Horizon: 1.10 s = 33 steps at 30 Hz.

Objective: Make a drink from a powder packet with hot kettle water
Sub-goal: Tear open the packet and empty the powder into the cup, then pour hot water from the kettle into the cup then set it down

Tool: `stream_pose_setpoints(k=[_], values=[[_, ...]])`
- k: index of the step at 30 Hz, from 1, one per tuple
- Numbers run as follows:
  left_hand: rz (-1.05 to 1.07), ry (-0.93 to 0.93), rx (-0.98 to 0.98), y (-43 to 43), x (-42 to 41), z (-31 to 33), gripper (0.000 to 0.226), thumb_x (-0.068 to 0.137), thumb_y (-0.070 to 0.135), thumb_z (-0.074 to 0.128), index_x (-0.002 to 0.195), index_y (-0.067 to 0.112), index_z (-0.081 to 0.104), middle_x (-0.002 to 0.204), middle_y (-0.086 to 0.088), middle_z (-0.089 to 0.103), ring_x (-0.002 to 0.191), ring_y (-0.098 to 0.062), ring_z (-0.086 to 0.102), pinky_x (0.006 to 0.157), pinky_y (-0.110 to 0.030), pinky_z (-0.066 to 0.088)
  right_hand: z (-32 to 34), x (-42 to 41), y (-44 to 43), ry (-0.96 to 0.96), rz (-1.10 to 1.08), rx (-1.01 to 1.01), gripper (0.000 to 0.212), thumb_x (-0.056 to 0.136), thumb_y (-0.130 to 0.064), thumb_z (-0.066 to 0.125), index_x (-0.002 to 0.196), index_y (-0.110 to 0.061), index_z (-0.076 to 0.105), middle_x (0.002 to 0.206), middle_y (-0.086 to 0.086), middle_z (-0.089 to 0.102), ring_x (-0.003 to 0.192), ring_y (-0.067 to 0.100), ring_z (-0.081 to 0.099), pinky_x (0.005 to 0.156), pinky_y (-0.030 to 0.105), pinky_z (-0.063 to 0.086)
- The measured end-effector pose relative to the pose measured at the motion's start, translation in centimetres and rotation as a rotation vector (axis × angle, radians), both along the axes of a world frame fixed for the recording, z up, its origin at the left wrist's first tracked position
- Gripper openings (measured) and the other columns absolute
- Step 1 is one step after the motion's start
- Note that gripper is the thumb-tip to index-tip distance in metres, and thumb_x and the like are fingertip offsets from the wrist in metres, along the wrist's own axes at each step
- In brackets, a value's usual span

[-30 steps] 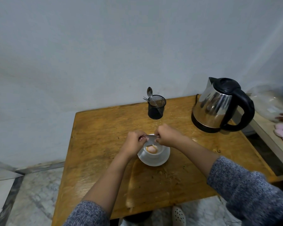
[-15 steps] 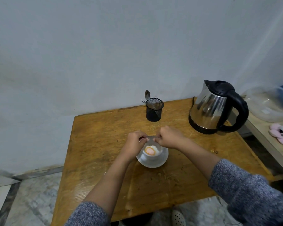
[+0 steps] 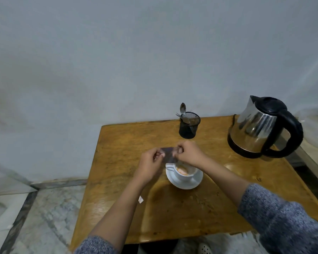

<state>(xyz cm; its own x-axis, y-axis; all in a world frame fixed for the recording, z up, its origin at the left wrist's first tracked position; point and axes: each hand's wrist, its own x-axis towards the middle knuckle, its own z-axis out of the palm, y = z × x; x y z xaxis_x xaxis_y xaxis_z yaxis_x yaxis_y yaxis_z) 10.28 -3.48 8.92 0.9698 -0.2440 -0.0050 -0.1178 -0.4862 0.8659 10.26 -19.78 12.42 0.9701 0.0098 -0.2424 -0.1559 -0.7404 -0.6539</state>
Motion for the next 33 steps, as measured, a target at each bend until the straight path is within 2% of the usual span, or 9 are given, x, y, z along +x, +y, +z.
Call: stream_pose_setpoints(k=[4, 8, 10, 14, 20, 23, 26, 29, 33], values=[[0.151, 0.088, -0.063, 4.3, -1.3, -1.8, 0.012, 0.087, 0.012, 0.056, 0.078, 0.018, 0.058, 0.068, 0.0, 0.056, 0.065, -0.015, 0.052, 0.064, -0.032, 0.043, -1.9, -0.4, 4.3, 0.008, -0.039, 0.174, 0.027, 0.082, 0.004, 0.058, 0.075, -0.019, 0.045, 0.066, -0.005, 0.054, 0.06, 0.008, 0.051, 0.054, 0.021, 0.041], [0.307, 0.199, -0.046, 8.9, -3.9, -4.9, 0.012, 0.087, 0.011, 0.056, 0.082, 0.001, 0.058, 0.067, -0.008, 0.051, 0.063, -0.018, 0.048, 0.062, -0.031, 0.041, -5.3, -1.2, 9.6, 0.068, 0.113, 0.065, 0.028, 0.078, -0.008, 0.064, 0.073, -0.023, 0.041, 0.074, -0.001, 0.054, 0.071, 0.019, 0.053, 0.063, 0.03, 0.042], [0.306, 0.251, -0.03, 9.7, -4.9, -5.8, 0.01, 0.086, 0.01, 0.057, 0.081, 0.002, 0.058, 0.065, -0.004, 0.049, 0.06, -0.012, 0.044, 0.056, -0.02, 0.036, -6.3, -1.5, 10.4, 0.079, 0.143, 0.023, 0.026, 0.076, -0.01, 0.063, 0.071, -0.025, 0.042, 0.075, -0.003, 0.055, 0.077, 0.022, 0.057, 0.068, 0.034, 0.045], [0.297, 0.325, 0.053, 10.1, -6.4, -6.7, 0.021, 0.083, 0.011, 0.058, 0.064, 0.017, 0.05, 0.062, -0.002, 0.048, 0.057, -0.01, 0.041, 0.046, -0.016, 0.031, -8.1, -2.3, 11.2, 0.134, 0.204, -0.041, 0.021, 0.075, -0.007, 0.057, 0.071, -0.025, 0.047, 0.083, 0.006, 0.063, 0.079, 0.026, 0.062, 0.065, 0.035, 0.05], [0.354, 0.341, 0.149, 10.3, -7.8, -7.9, 0.034, 0.083, 0.006, 0.054, 0.056, 0.02, 0.038, 0.054, 0.001, 0.04, 0.053, -0.013, 0.037, 0.052, -0.027, 0.03, -10.0, -3.7, 12.1, 0.117, 0.32, -0.065, 0.015, 0.083, -0.004, 0.055, 0.085, -0.017, 0.047, 0.086, 0.007, 0.055, 0.077, 0.019, 0.05, 0.051, 0.021, 0.032], [0.369, 0.358, 0.131, 10.1, -8.0, -8.1, 0.007, 0.08, 0.006, 0.06, 0.083, 0.012, 0.058, 0.067, -0.001, 0.055, 0.063, -0.013, 0.051, 0.053, -0.021, 0.036, -10.7, -4.1, 12.2, 0.072, 0.37, -0.119, 0.01, 0.086, -0.007, 0.054, 0.092, -0.015, 0.051, 0.105, 0.01, 0.057, 0.086, 0.016, 0.046, 0.057, 0.02, 0.031], [0.392, 0.369, 0.129, 9.9, -8.4, -8.6, 0.04, 0.078, 0.005, 0.063, 0.117, 0.009, 0.053, 0.104, -0.007, 0.058, 0.087, -0.017, 0.057, 0.07, -0.023, 0.046, -11.8, -4.9, 12.1, 0.076, 0.452, -0.157, 0.032, 0.088, -0.005, 0.054, 0.12, -0.009, 0.05, 0.135, 0.007, 0.041, 0.107, 0.019, 0.05, 0.075, 0.022, 0.037], [0.337, 0.302, 0.176, 9.6, -8.9, -9.1, 0.045, 0.079, 0.005, 0.062, 0.122, 0.01, 0.051, 0.115, -0.001, 0.043, 0.109, -0.021, 0.051, 0.092, -0.029, 0.045, -12.5, -5.6, 11.9, 0.091, 0.507, -0.214, 0.046, 0.092, -0.009, 0.052, 0.136, -0.01, 0.039, 0.145, 0.005, 0.028, 0.114, 0.021, 0.05, 0.079, 0.024, 0.041], [0.232, 0.187, 0.301, 9.4, -9.9, -9.5, 0.042, 0.083, 0.011, 0.055, 0.125, 0.009, 0.05, 0.128, -0.004, 0.04, 0.121, -0.02, 0.04, 0.095, -0.021, 0.032, -11.9, -6.5, 10.8, 0.085, 0.546, -0.158, 0.043, 0.094, -0.015, 0.047, 0.137, -0.014, 0.04, 0.144, 0.001, 0.03, 0.11, 0.02, 0.05, 0.089, 0.029, 0.045]])
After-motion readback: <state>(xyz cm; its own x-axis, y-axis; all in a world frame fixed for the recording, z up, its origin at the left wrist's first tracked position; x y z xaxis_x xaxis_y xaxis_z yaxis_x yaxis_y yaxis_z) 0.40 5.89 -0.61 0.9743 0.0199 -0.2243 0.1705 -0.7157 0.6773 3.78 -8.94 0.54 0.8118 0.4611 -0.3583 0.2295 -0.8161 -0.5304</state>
